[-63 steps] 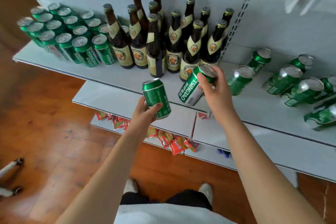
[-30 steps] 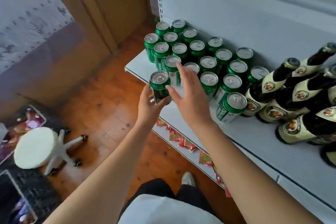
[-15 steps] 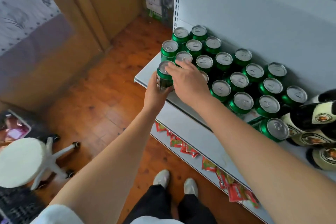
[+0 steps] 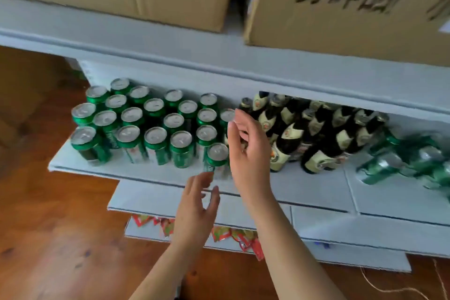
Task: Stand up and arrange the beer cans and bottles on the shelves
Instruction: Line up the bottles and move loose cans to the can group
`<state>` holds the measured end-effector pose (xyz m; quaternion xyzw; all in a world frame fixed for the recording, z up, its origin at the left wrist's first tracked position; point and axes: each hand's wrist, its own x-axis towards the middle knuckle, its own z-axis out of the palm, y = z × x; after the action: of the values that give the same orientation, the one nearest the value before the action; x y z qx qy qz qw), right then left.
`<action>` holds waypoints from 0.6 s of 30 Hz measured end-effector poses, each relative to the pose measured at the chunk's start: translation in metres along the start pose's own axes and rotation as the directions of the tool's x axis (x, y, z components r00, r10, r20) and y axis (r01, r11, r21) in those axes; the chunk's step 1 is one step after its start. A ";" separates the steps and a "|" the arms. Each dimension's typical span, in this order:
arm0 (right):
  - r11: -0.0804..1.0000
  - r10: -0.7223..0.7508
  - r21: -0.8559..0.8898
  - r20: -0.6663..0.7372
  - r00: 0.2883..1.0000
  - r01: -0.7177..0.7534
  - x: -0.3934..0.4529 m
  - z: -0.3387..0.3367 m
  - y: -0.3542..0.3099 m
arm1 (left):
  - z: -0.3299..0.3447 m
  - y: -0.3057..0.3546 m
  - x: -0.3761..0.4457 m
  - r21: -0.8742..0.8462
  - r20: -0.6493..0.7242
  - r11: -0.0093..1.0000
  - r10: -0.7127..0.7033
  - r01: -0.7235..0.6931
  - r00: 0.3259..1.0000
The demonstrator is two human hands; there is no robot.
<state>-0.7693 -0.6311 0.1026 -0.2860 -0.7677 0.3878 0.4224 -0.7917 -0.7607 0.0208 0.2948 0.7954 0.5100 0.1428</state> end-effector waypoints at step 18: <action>0.897 0.324 -0.158 -0.402 0.856 -0.413 -0.104 -0.494 0.165 | 0.407 0.207 -0.140 -0.086 0.532 0.979 0.201 -0.183 0.823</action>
<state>-0.2714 -0.4476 0.0890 -0.5444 -0.6468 0.3064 0.4376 -0.3996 -0.4875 0.0173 0.5021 0.6816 0.4309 0.3124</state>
